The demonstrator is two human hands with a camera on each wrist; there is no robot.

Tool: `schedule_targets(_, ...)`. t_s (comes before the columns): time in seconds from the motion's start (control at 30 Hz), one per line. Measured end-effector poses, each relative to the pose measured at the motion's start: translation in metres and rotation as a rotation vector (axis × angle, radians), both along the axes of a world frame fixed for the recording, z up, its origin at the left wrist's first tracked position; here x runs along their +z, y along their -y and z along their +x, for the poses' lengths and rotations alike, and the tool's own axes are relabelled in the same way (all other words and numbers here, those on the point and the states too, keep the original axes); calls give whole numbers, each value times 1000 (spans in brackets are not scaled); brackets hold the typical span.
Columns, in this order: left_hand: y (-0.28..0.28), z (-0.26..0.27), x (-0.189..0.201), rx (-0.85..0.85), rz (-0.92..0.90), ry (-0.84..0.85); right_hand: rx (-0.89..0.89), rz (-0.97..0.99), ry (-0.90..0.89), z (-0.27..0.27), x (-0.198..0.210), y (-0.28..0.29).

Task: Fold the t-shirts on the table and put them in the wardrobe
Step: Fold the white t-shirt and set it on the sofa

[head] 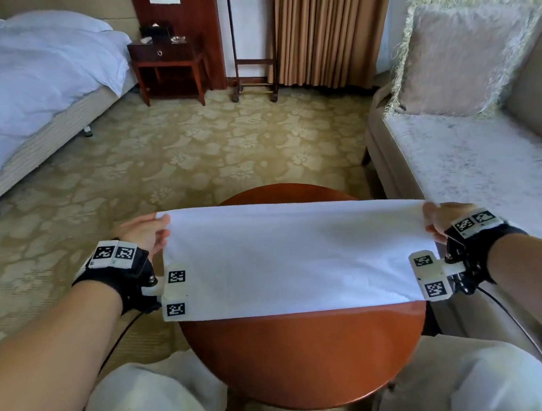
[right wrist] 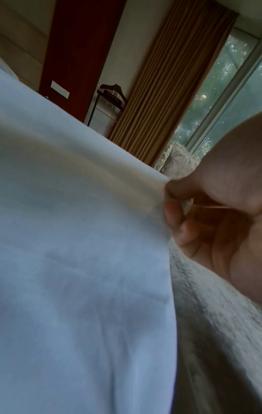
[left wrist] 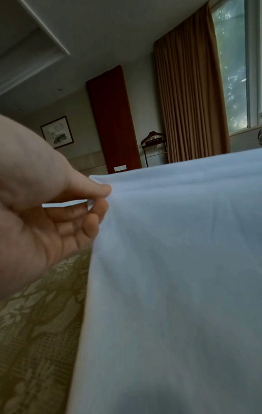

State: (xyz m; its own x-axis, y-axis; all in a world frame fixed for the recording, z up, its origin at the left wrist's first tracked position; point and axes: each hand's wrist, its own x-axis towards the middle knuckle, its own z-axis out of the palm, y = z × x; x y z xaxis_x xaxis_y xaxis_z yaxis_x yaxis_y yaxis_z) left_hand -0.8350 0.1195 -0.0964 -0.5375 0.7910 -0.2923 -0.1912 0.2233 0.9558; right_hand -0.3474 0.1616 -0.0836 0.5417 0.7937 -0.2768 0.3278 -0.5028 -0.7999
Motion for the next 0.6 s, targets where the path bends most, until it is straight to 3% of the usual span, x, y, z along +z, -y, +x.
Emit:
schedule_targets(0.37, -86, -6, -44, -74, -165, -131, 20, -164, 156, -9, -30, -66)
schedule_targets(0.5, -88, 7, -53, -23, -137, -76, 75, -204, -17, -5, -59, -86)
schedule_targets(0.6, -78, 16, -53, 45, -134, -157, 5, -247, 30, 0, -71, -88)
